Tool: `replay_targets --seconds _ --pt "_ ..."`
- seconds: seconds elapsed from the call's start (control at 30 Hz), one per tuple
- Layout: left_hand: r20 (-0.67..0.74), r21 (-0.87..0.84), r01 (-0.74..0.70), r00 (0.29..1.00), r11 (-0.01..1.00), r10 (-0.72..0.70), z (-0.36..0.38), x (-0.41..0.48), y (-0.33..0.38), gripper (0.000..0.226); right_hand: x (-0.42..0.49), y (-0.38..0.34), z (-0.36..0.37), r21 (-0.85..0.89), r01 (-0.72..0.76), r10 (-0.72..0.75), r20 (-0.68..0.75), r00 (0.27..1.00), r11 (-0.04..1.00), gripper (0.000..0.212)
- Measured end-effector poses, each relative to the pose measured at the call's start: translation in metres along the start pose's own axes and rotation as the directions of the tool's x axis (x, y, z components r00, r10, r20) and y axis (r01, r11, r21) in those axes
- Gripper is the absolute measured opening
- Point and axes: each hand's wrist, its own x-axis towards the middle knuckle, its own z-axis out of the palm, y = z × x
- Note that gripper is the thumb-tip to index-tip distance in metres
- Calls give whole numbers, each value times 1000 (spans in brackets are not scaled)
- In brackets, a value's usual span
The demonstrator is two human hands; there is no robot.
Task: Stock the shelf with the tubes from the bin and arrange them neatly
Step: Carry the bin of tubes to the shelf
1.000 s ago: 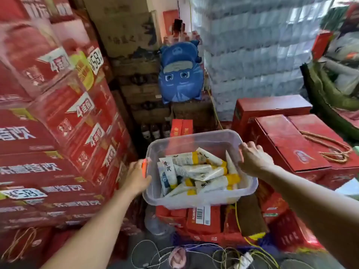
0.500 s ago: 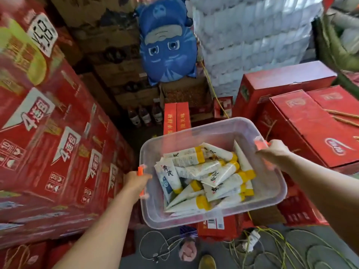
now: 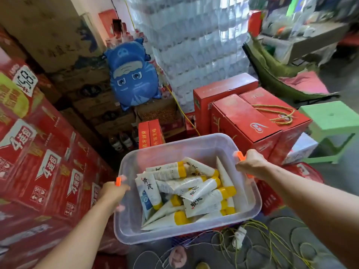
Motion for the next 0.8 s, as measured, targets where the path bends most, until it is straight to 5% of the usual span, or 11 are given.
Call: replay_targets --seconds 0.47,0.8 --pt "282 218 -415 893 883 350 153 -296 -7 22 -208 344 -137 325 -172 250 -216 944 930 25" --pt "607 252 -693 657 675 448 362 -500 73 35 -310 603 -241 542 -383 614 -345 710 748 30"
